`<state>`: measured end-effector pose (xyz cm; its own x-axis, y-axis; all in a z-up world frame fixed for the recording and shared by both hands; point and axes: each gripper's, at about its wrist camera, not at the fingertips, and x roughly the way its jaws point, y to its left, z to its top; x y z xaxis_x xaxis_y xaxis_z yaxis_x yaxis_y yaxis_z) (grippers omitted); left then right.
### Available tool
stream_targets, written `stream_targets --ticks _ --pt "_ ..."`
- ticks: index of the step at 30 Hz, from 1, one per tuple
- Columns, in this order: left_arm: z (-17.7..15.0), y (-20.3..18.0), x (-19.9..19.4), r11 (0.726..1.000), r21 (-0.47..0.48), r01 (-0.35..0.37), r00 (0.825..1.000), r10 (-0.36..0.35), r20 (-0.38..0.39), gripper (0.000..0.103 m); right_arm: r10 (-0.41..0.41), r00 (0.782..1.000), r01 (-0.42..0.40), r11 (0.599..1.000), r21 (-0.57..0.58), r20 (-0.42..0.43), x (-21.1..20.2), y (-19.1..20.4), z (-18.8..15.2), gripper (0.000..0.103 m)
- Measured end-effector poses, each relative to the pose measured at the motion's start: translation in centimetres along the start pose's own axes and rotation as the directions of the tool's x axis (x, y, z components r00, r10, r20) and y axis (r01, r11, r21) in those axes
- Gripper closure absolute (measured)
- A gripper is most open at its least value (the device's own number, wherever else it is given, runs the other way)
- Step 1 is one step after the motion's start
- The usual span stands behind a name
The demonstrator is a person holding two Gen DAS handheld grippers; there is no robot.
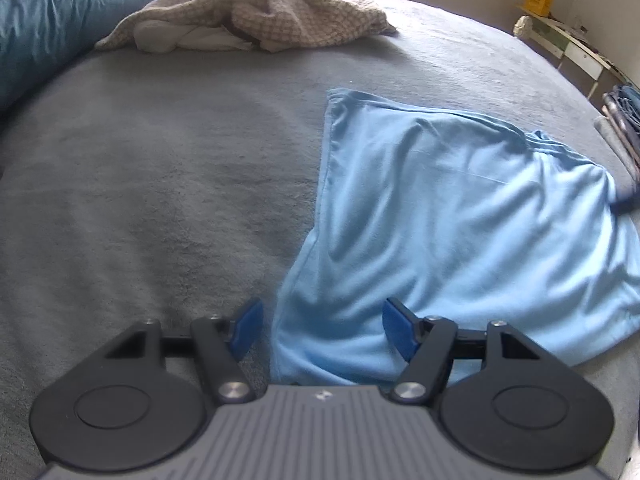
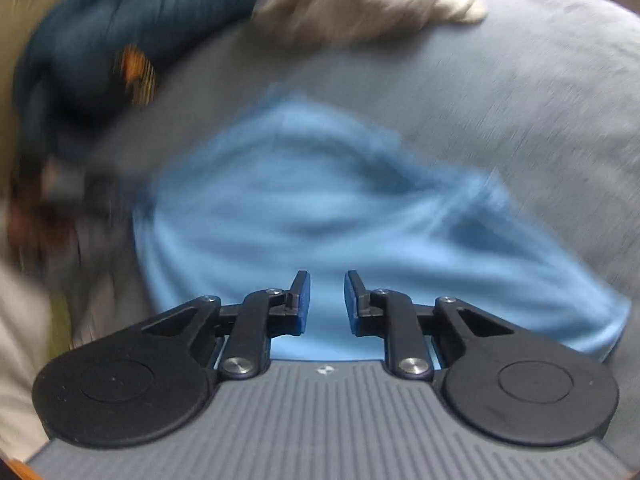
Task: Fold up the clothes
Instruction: 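Open both tools to release the shirt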
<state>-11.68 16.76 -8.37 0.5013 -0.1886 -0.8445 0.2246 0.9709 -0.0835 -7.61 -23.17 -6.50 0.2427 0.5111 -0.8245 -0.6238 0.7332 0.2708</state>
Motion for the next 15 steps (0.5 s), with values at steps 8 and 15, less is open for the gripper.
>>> stream_targets --ticks 8,15 --pt "-0.8 0.3 -0.9 0.999 -0.001 -0.043 0.999 0.043 0.0 0.036 -0.187 0.953 0.186 0.982 -0.03 -0.239 -2.8 -1.7 -10.3 0.086" --pt "-0.6 0.4 -0.8 0.998 -0.027 -0.057 0.998 0.057 -0.001 0.036 -0.221 0.969 0.229 0.971 0.069 -0.109 -6.6 -0.6 -9.9 0.085"
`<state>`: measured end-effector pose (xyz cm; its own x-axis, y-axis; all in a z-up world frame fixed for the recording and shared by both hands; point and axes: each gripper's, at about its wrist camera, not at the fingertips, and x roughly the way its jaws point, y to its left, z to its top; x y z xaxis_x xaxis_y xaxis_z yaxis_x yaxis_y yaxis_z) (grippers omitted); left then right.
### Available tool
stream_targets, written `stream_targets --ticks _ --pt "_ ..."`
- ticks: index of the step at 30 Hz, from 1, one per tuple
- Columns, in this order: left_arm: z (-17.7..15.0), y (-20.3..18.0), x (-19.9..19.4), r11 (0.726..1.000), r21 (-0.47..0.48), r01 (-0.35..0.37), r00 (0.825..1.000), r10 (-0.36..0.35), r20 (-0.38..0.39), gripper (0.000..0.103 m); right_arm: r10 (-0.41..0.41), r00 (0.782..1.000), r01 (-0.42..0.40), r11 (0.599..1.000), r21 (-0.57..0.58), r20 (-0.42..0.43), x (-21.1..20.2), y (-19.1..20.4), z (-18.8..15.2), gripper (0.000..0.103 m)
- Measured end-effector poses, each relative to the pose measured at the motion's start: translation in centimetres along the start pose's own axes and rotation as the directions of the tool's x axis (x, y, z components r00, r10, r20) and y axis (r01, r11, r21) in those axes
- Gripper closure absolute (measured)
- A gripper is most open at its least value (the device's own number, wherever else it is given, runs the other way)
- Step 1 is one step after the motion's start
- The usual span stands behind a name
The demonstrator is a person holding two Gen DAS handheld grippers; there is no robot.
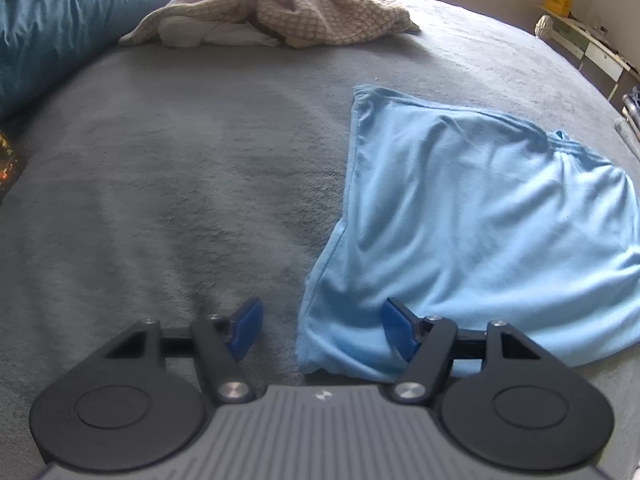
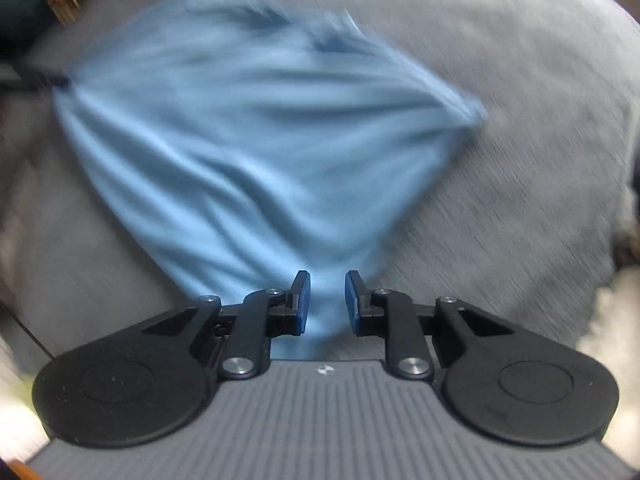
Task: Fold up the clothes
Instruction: 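Open both tools to release the shirt, then move both tools over the folded shirt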
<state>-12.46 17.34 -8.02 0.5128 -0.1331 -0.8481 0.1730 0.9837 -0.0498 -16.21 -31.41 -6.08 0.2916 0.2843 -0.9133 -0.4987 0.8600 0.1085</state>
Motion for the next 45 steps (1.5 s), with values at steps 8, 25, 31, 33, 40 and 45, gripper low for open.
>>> stream_targets --ticks 8,25,31,33,40,45 --pt "-1.0 -0.9 -0.9 1.0 0.012 -0.002 1.0 0.002 -0.006 0.036 0.027 0.973 -0.073 0.978 -0.196 -0.229 4.6 4.8 -2.2 0.085" --pt "-1.7 1.5 -1.3 0.996 -0.093 0.001 1.0 -0.003 -0.028 0.036 -0.039 0.963 -0.024 0.973 -0.228 -0.265 5.2 3.2 -2.6 0.085" --pt "-1.8 2.6 -1.3 0.994 -0.106 -0.023 0.999 0.02 -0.026 0.036 -0.072 0.925 -0.006 0.979 -0.204 -0.373 4.1 1.3 -2.9 0.085" --pt "-1.5 2.9 -1.8 0.993 -0.112 -0.028 1.0 0.029 0.0 0.036 -0.102 0.925 0.017 0.974 -0.227 -0.366 3.7 1.6 -2.1 0.085" --pt "0.0 -1.6 -2.7 0.992 0.127 0.018 0.99 -0.035 0.136 0.036 -0.036 0.987 0.002 0.977 -0.214 -0.157 2.5 4.4 4.0 0.082" --pt "-0.8 -8.3 -1.9 0.905 0.41 0.114 0.971 -0.189 0.148 0.037 0.029 1.0 -0.029 0.981 -0.193 -0.004 5.1 8.7 5.6 0.082"
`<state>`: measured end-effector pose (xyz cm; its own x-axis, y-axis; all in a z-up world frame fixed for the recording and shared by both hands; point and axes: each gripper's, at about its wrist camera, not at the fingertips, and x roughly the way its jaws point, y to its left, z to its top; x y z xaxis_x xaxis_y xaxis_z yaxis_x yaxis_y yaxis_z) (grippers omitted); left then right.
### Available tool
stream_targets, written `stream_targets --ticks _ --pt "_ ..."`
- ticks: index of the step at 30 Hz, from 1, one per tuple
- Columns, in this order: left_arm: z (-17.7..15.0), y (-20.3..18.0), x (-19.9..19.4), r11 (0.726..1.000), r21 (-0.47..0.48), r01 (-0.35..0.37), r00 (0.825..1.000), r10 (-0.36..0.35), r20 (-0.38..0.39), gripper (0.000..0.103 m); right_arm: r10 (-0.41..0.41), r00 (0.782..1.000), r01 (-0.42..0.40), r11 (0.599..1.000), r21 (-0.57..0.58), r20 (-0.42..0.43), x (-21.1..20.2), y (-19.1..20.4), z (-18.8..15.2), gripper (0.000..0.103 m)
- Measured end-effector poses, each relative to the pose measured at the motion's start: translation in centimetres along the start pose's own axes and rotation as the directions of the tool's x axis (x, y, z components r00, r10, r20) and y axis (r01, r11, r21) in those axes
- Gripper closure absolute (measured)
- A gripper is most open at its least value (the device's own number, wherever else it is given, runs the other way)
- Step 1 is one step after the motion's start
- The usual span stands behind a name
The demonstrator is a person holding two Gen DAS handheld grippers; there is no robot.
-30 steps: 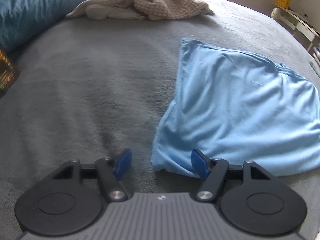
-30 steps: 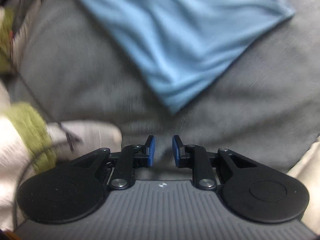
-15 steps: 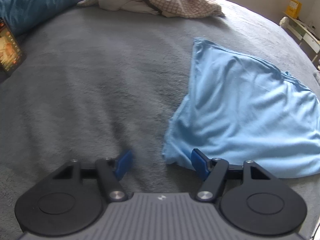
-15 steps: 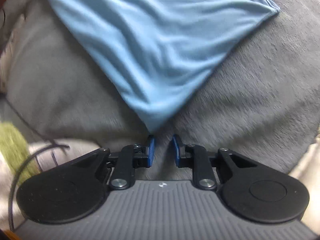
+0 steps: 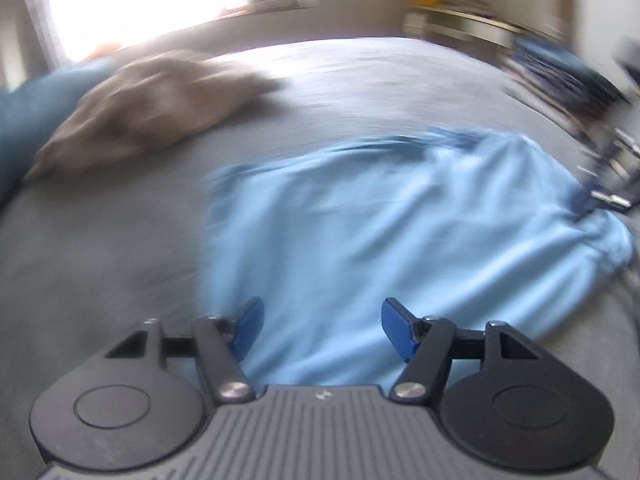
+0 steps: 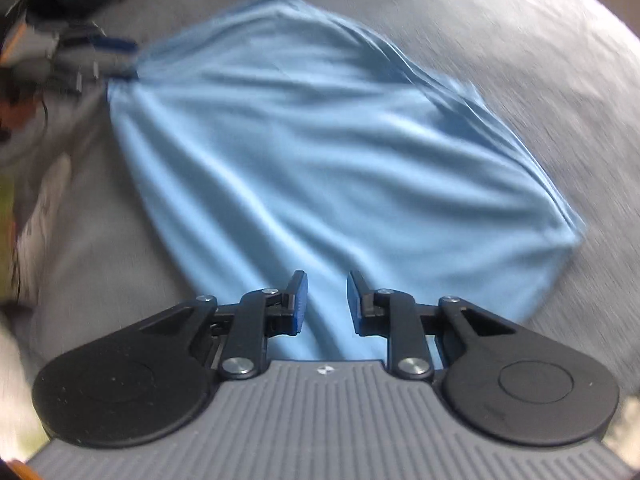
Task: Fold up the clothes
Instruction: 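Move both tools over the folded shirt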
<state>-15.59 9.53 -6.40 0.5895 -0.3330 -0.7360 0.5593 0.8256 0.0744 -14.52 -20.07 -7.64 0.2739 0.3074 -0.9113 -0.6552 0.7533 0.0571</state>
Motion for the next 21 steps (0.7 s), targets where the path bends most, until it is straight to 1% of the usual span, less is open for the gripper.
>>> stream_targets --ticks 2,4,5,6,9,10,11,12,13,14,16,17,19,21 --pt "-0.2 -1.9 0.9 0.997 0.061 0.035 0.999 -0.034 -0.016 0.038 -0.02 0.999 0.021 0.999 -0.04 0.027 1.4 2.1 1.5 0.082" --pt "-1.3 -2.9 1.5 0.994 0.104 0.047 0.997 -0.04 -0.065 0.042 0.0 1.0 -0.003 0.994 -0.112 -0.025 2.5 3.0 0.9 0.082" --pt "-1.8 -3.4 1.7 0.991 0.123 0.052 0.996 -0.041 -0.085 0.042 0.008 0.999 -0.016 0.989 -0.147 -0.051 3.1 3.4 0.6 0.082" --pt "-2.3 -3.4 1.2 0.989 0.137 0.049 0.996 -0.038 -0.084 0.042 0.016 0.997 -0.03 0.983 -0.182 -0.078 3.6 3.9 0.4 0.082" --pt "-2.8 -2.7 -0.4 0.989 0.139 0.043 0.997 -0.032 -0.074 0.042 0.073 0.987 -0.109 0.959 -0.263 -0.142 2.2 4.8 -0.7 0.083" --pt "-2.5 -2.5 -0.7 0.989 0.143 0.038 0.998 -0.03 -0.06 0.042 0.055 0.99 -0.091 0.951 -0.295 -0.13 1.8 5.0 -0.7 0.083" --pt "-2.0 -2.4 -1.0 0.988 0.148 0.036 0.999 -0.03 -0.042 0.041 0.036 0.994 -0.066 0.953 -0.294 -0.106 1.5 4.8 -0.3 0.083" --pt "-1.4 -2.6 -1.1 0.988 0.149 0.049 0.999 -0.045 -0.027 0.04 0.019 0.997 -0.042 0.956 -0.292 -0.081 1.2 4.5 0.2 0.083" --pt "-0.8 -2.8 -1.1 0.987 0.15 0.061 0.998 -0.06 -0.012 0.04 0.022 0.999 -0.033 0.965 -0.262 -0.045 1.1 4.2 0.9 0.083" --pt "-0.2 -3.1 -1.1 0.986 0.151 0.077 0.997 -0.078 0.0 0.04 0.02 1.0 -0.02 0.972 -0.235 -0.002 1.3 4.1 1.7 0.083" --pt "0.6 -4.3 -0.1 0.978 0.156 0.135 0.991 -0.137 0.002 0.04 0.012 0.998 0.0 0.978 -0.21 0.057 2.1 4.3 2.9 0.083" --pt "0.5 -5.2 0.3 0.972 0.162 0.169 0.985 -0.17 -0.009 0.04 0.016 0.998 -0.002 0.977 -0.213 0.064 2.7 4.6 3.2 0.083" --pt "-0.3 -6.7 1.3 0.957 0.177 0.228 0.973 -0.219 -0.069 0.041 0.048 0.999 -0.041 0.969 -0.242 0.019 4.0 5.5 3.2 0.083" --pt "-1.4 -7.5 1.4 0.944 0.198 0.264 0.962 -0.243 -0.123 0.042 0.095 0.995 -0.097 0.952 -0.289 -0.02 4.3 6.7 2.5 0.083"
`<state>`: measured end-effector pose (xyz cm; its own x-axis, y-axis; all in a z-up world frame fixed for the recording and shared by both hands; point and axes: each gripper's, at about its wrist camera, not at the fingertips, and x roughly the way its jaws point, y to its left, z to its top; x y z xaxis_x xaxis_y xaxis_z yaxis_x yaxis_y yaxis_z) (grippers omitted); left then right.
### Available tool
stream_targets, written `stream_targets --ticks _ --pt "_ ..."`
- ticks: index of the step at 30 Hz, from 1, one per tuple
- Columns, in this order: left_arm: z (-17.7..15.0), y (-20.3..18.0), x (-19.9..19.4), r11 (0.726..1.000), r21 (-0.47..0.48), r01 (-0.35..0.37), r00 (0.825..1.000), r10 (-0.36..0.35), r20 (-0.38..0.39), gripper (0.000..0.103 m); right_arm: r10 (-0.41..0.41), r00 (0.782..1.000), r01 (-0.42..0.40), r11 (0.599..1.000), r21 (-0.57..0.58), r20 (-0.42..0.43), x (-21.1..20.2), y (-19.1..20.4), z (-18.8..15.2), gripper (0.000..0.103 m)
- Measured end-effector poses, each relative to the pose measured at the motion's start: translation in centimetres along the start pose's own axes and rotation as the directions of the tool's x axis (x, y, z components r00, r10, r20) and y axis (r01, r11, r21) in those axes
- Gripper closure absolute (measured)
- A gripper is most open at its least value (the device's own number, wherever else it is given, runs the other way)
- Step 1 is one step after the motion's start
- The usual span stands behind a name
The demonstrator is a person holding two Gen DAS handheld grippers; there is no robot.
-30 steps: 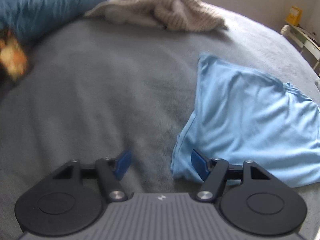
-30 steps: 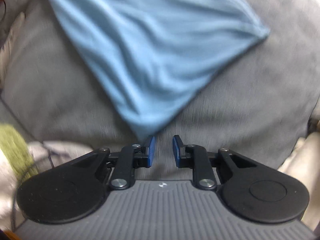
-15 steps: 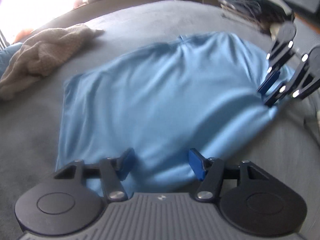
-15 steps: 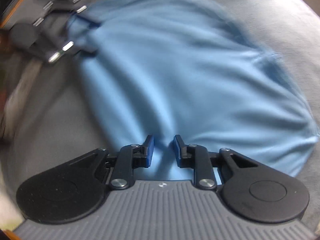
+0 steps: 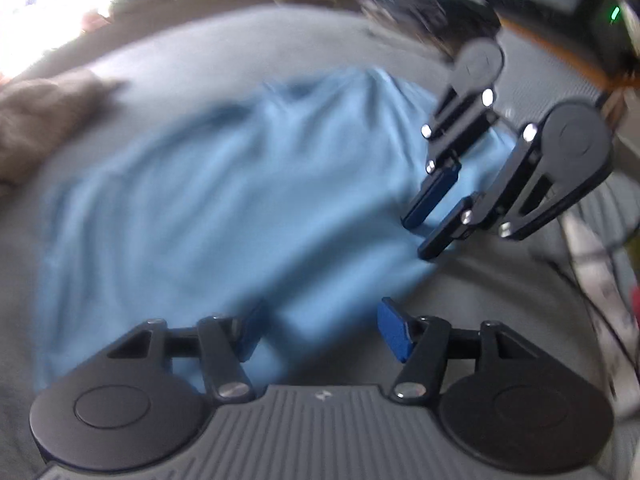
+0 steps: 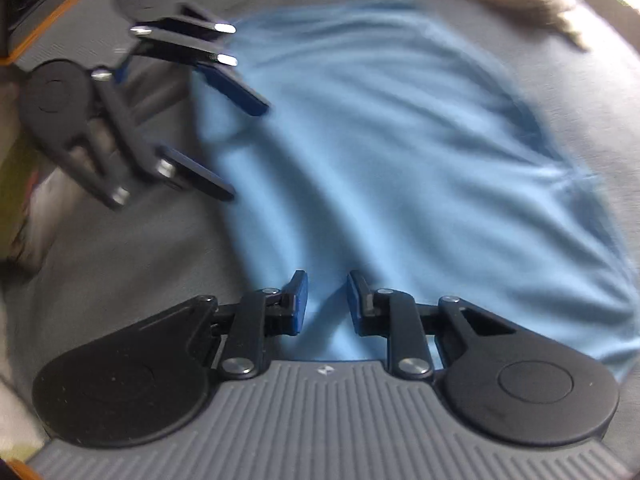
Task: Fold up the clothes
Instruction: 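Move both tools over the folded shirt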
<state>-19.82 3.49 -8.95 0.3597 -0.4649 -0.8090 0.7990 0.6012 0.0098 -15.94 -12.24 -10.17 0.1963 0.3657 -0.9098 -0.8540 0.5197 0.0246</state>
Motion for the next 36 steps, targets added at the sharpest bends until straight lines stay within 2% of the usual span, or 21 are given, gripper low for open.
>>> stream_targets --ticks 3,4,7,8,10,12,16,18,19,22,23,25,27,29,30,32,34,36 --pt "-0.8 -0.7 -1.3 0.999 0.013 0.045 0.999 -0.045 0.014 0.042 0.101 0.995 -0.103 0.989 -0.102 -0.028 -0.4 2.6 -1.0 0.084" --pt "-0.6 -0.7 -1.6 0.999 0.02 0.041 0.999 -0.042 0.033 0.041 0.105 0.994 -0.107 0.985 -0.139 -0.019 -0.7 2.9 -1.1 0.084" --pt "0.8 -0.5 -1.3 1.0 0.011 0.021 0.997 -0.021 0.078 0.04 0.023 0.999 -0.019 0.994 -0.103 0.045 -1.7 1.3 -0.8 0.084" --pt "1.2 -0.3 -0.9 1.0 0.001 0.021 0.996 -0.021 0.083 0.04 -0.014 0.998 0.018 0.998 -0.054 0.069 -1.9 0.2 -0.6 0.084" --pt "1.4 -0.3 0.3 1.0 -0.003 0.018 0.998 -0.018 0.064 0.039 -0.093 0.991 0.091 0.996 0.021 0.096 -1.6 -1.6 0.0 0.083" --pt "0.9 -0.4 1.3 1.0 0.007 0.014 1.0 -0.015 0.014 0.039 -0.134 0.988 0.132 0.991 0.032 0.076 -0.4 -2.0 0.1 0.082" --pt "-0.9 -1.0 0.2 0.998 0.021 0.057 0.998 -0.056 -0.003 0.038 -0.021 1.0 0.021 0.998 -0.054 0.004 1.4 0.5 -1.4 0.081" --pt "-1.5 -1.0 -0.8 0.998 0.017 0.066 0.998 -0.066 0.01 0.038 0.075 0.997 -0.076 0.993 -0.086 -0.012 1.0 1.8 -2.0 0.082" --pt "-1.4 -0.9 -1.1 0.998 0.013 0.065 0.998 -0.065 0.023 0.038 0.097 0.995 -0.098 0.99 -0.106 -0.009 0.5 2.1 -1.8 0.084" --pt "-0.6 -0.2 -1.1 0.999 -0.02 0.045 0.998 -0.044 0.051 0.038 0.023 0.999 -0.018 0.995 -0.097 0.047 -1.0 1.3 -0.7 0.083" --pt "-0.4 0.0 -1.0 0.999 -0.033 0.037 0.998 -0.035 0.057 0.038 -0.011 0.998 0.014 0.999 -0.044 0.069 -1.1 0.1 -0.3 0.083" --pt "-0.5 0.6 -0.3 0.998 -0.062 0.025 0.999 -0.023 0.034 0.038 -0.081 0.993 0.077 0.996 0.042 0.09 -1.3 -1.9 0.1 0.082" --pt "-1.3 0.9 0.0 0.996 -0.083 0.017 1.0 -0.017 0.001 0.038 -0.113 0.991 0.109 0.993 0.053 0.072 -1.3 -2.3 -0.4 0.081" --pt "-2.1 1.2 -0.3 0.995 -0.101 0.024 1.0 -0.025 -0.006 0.038 -0.053 0.998 0.051 0.997 0.051 0.034 -0.8 -1.4 -1.4 0.081" --pt "-2.4 1.4 -0.7 0.993 -0.111 0.029 0.999 -0.03 -0.011 0.038 0.006 1.0 -0.007 0.998 0.065 0.019 -0.5 -0.9 -1.9 0.081" --pt "-2.7 1.9 -1.7 0.99 -0.137 0.041 0.999 -0.041 0.0 0.038 0.111 0.994 -0.111 0.991 0.073 0.01 -0.3 0.3 -3.0 0.081" --pt "-2.8 2.5 -3.2 0.987 -0.161 0.022 0.999 -0.018 0.031 0.038 0.168 0.986 -0.169 0.984 0.062 0.019 -1.1 0.9 -3.6 0.083" --pt "-2.9 3.9 -3.9 0.978 -0.209 -0.013 0.998 0.024 0.05 0.038 0.111 0.993 -0.115 0.989 0.09 0.042 -1.9 0.0 -4.0 0.082"
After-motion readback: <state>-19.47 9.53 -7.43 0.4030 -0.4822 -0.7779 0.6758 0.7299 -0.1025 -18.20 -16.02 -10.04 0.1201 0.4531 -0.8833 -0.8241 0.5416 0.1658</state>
